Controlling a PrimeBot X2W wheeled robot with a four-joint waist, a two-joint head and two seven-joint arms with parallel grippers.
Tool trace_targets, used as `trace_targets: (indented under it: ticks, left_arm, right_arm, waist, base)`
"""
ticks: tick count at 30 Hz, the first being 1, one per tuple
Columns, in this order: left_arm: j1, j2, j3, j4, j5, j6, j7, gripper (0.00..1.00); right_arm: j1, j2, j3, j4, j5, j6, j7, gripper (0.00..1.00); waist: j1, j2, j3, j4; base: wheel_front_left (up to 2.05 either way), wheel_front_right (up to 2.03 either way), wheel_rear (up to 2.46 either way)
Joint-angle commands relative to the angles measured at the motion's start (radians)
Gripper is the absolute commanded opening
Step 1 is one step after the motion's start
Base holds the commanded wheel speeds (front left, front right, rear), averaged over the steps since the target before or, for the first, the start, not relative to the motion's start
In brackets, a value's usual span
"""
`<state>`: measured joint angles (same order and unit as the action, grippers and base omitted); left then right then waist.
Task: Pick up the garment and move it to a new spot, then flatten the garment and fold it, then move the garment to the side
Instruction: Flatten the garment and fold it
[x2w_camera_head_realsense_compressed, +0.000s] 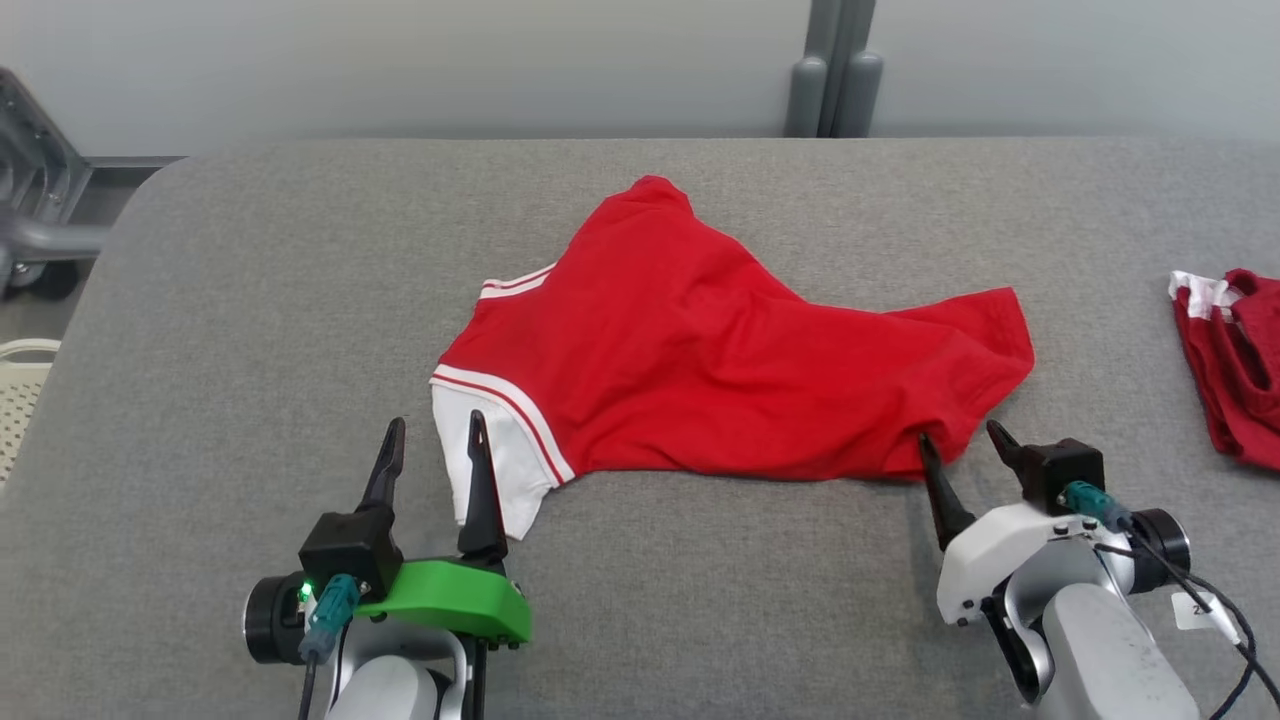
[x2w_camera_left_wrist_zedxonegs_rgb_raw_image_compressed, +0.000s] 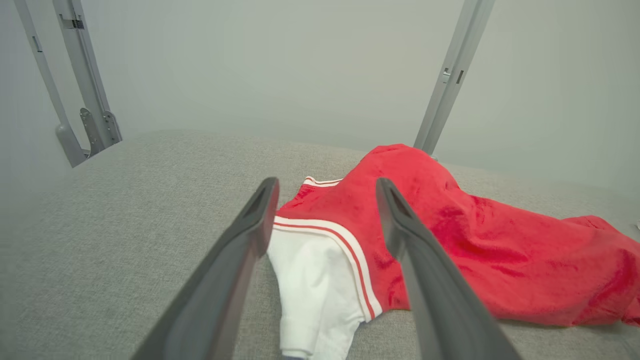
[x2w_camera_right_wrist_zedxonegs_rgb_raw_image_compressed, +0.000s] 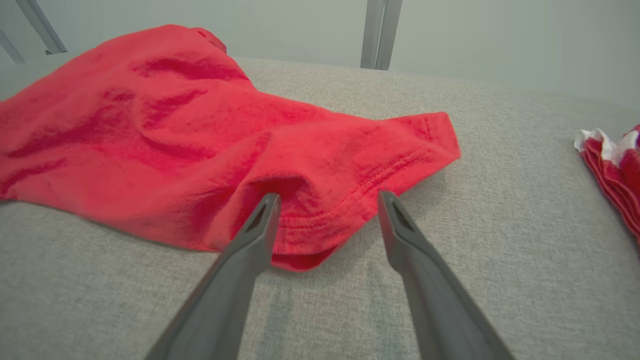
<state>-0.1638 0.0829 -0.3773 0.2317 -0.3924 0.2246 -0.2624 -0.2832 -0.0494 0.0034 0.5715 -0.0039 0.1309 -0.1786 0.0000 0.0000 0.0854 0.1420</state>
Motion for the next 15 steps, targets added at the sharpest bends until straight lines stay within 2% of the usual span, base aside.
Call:
trace_targets:
  ticks: [1,6,9,14,15]
  left_arm:
    - [0.016,0.000,0.005,-0.004,0.009,-0.006,-0.002,1.00]
    - [0.018,-0.011,0.016,-0.008,0.013,-0.010,-0.002,1.00]
    - [0.018,-0.017,0.025,-0.007,0.017,-0.015,-0.002,1.00]
    - [0.009,-0.020,0.038,-0.003,0.025,-0.020,-0.002,1.00]
    - [0.008,-0.020,0.040,-0.002,0.027,-0.020,-0.002,1.00]
  right_arm:
    - [-0.016,-0.006,-0.017,0.020,-0.001,0.000,0.012,1.00]
    - [-0.057,-0.003,-0.094,0.101,0.071,0.000,0.012,1.00]
    - [-0.078,-0.003,-0.075,0.153,0.185,0.000,0.011,1.00]
    - [-0.123,-0.003,-0.022,0.225,0.309,0.000,-0.004,1.00]
    - [-0.131,-0.003,-0.010,0.238,0.325,0.000,-0.006,0.62]
  waist:
    - [0.0000,0.0000,0.006,0.037]
    - [0.0000,0.0000,0.021,0.073]
    - [0.0000,0.0000,0.030,0.082]
    - [0.0000,0.0000,0.041,0.086]
    - [0.0000,0.0000,0.043,0.085]
  base:
    - [0.00,0.00,0.00]
    - [0.00,0.00,0.00]
    - [0.00,0.00,0.00]
    - [0.00,0.00,0.00]
    - [0.00,0.00,0.00]
